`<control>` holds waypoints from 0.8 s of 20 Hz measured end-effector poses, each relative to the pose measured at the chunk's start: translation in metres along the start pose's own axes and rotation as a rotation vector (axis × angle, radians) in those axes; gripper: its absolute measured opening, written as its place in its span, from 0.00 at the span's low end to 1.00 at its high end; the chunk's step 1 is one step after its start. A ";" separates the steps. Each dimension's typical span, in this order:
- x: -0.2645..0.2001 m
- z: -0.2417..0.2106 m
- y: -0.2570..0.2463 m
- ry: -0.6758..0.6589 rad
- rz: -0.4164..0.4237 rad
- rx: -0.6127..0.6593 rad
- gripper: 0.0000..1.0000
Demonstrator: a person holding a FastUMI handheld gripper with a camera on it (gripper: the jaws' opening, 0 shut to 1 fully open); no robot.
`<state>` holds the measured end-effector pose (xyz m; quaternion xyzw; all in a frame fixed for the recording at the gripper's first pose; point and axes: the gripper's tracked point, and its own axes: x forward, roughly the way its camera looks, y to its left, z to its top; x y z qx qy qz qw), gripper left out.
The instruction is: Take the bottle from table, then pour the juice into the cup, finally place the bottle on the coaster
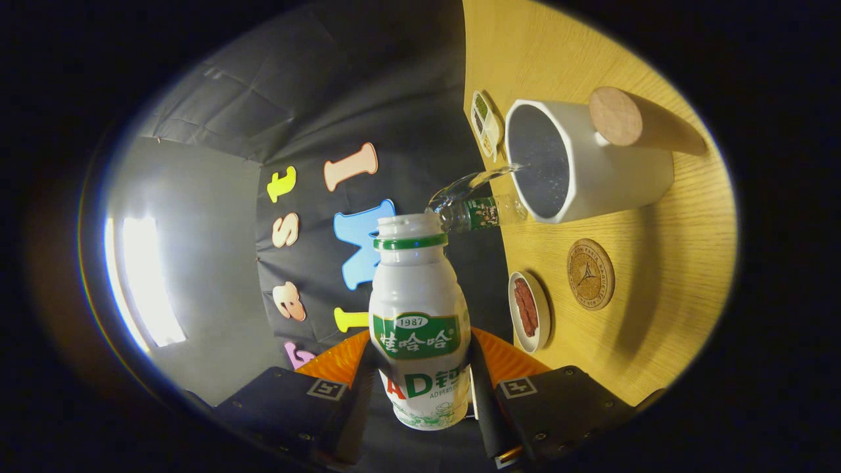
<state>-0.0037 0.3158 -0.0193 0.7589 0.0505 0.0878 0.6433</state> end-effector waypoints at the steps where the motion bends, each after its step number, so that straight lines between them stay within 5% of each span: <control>1: -0.001 0.000 0.002 0.000 0.001 0.004 0.69; 16: -0.001 -0.003 0.016 0.006 0.025 0.060 0.69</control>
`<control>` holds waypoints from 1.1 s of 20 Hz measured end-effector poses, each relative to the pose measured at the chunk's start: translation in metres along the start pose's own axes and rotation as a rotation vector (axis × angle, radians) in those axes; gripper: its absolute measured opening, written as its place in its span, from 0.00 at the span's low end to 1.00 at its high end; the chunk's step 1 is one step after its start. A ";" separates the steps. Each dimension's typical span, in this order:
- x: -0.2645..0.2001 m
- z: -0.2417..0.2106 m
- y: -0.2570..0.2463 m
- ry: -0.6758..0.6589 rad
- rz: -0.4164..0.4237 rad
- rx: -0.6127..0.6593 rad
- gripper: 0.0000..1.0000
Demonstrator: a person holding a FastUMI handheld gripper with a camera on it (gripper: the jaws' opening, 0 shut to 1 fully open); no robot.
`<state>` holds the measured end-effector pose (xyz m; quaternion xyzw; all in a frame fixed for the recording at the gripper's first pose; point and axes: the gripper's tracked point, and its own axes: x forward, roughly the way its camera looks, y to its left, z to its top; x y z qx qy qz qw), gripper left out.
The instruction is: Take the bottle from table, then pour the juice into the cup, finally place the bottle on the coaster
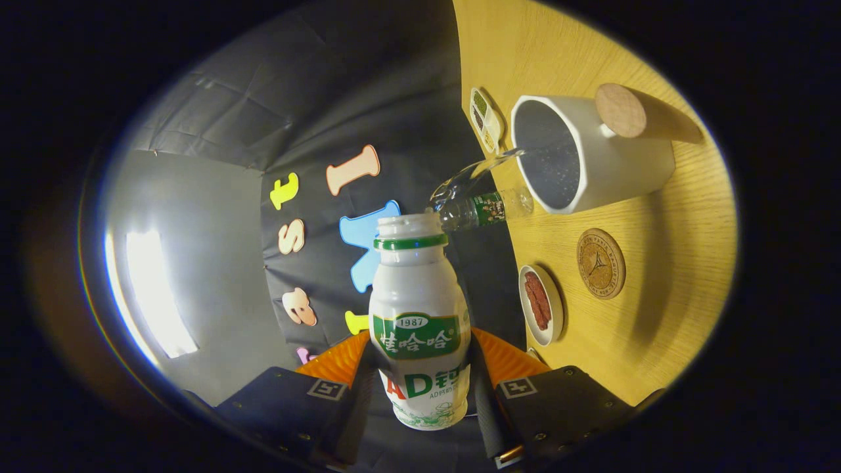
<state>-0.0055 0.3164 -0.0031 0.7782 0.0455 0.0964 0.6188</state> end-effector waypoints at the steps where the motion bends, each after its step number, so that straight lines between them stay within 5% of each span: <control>1: 0.000 -0.002 0.001 0.000 0.003 0.005 0.69; 22: -0.003 -0.008 0.022 0.010 0.055 0.082 0.69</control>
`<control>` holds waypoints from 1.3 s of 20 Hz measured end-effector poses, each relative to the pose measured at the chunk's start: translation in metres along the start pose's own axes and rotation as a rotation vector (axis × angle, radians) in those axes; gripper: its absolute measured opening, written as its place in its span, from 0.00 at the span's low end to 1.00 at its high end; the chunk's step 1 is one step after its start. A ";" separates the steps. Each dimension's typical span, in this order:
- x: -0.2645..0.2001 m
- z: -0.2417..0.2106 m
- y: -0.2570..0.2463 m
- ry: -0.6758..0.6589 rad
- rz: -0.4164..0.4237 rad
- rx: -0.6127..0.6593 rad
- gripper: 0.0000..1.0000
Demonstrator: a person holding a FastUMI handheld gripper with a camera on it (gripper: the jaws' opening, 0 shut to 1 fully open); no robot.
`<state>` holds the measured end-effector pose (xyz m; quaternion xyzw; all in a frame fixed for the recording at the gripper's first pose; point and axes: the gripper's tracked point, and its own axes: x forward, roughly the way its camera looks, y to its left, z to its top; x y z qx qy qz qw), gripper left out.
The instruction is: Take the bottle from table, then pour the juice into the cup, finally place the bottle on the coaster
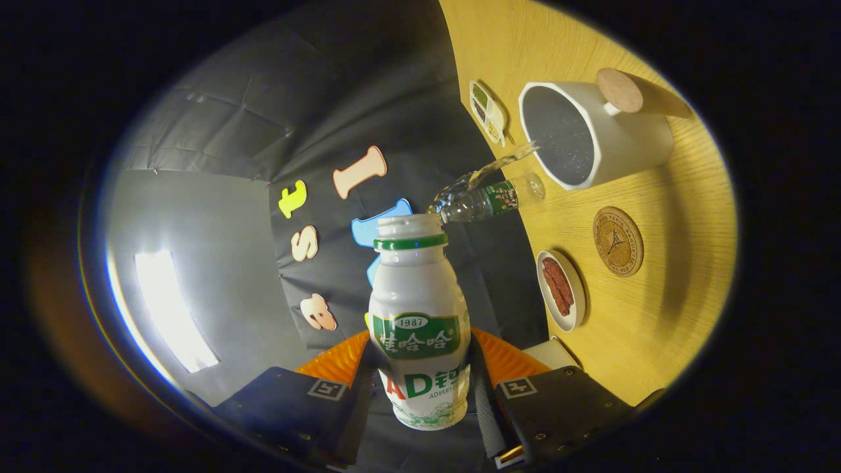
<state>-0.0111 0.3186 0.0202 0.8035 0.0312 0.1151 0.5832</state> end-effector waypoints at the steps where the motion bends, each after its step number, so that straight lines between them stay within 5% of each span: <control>1: 0.000 0.000 0.001 0.000 0.001 0.005 0.69; 26: 0.005 0.009 0.013 -0.030 0.042 0.120 0.69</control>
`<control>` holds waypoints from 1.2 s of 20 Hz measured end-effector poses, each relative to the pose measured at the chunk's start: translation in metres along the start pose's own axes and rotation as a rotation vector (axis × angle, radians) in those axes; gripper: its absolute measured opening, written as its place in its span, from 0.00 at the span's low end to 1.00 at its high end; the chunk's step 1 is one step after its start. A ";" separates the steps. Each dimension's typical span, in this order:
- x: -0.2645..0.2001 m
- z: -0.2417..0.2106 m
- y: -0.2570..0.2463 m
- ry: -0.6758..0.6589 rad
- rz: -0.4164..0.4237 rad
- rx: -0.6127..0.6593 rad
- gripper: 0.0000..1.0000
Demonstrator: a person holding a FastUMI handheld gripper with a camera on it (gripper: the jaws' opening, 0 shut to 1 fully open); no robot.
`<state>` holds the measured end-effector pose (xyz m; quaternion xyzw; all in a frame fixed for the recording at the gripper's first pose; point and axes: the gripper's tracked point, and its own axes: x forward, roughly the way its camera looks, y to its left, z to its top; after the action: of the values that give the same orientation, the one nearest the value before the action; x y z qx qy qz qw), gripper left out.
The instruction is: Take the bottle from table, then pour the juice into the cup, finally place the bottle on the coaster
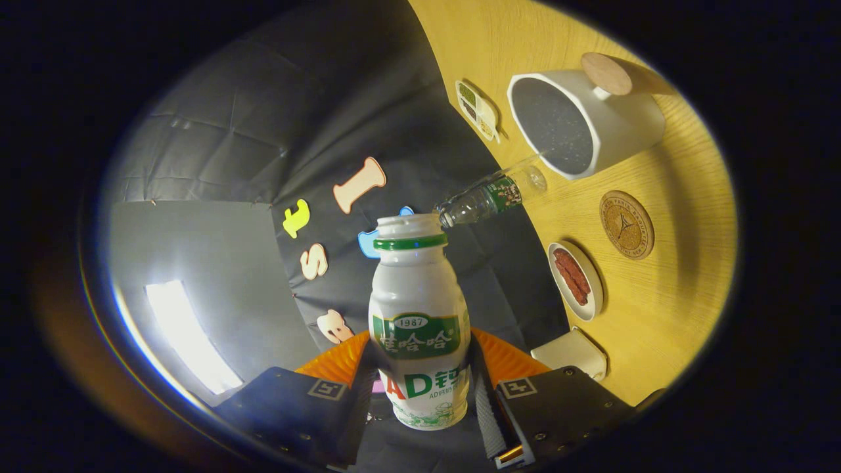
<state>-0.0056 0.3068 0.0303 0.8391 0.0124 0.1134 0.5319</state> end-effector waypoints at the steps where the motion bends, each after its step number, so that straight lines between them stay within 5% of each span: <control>1: 0.000 0.001 0.002 -0.002 0.003 0.005 0.69; 24: 0.001 0.032 0.013 -0.098 0.053 0.204 0.69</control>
<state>0.0008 0.2733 0.0291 0.8935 -0.0245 0.0846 0.4404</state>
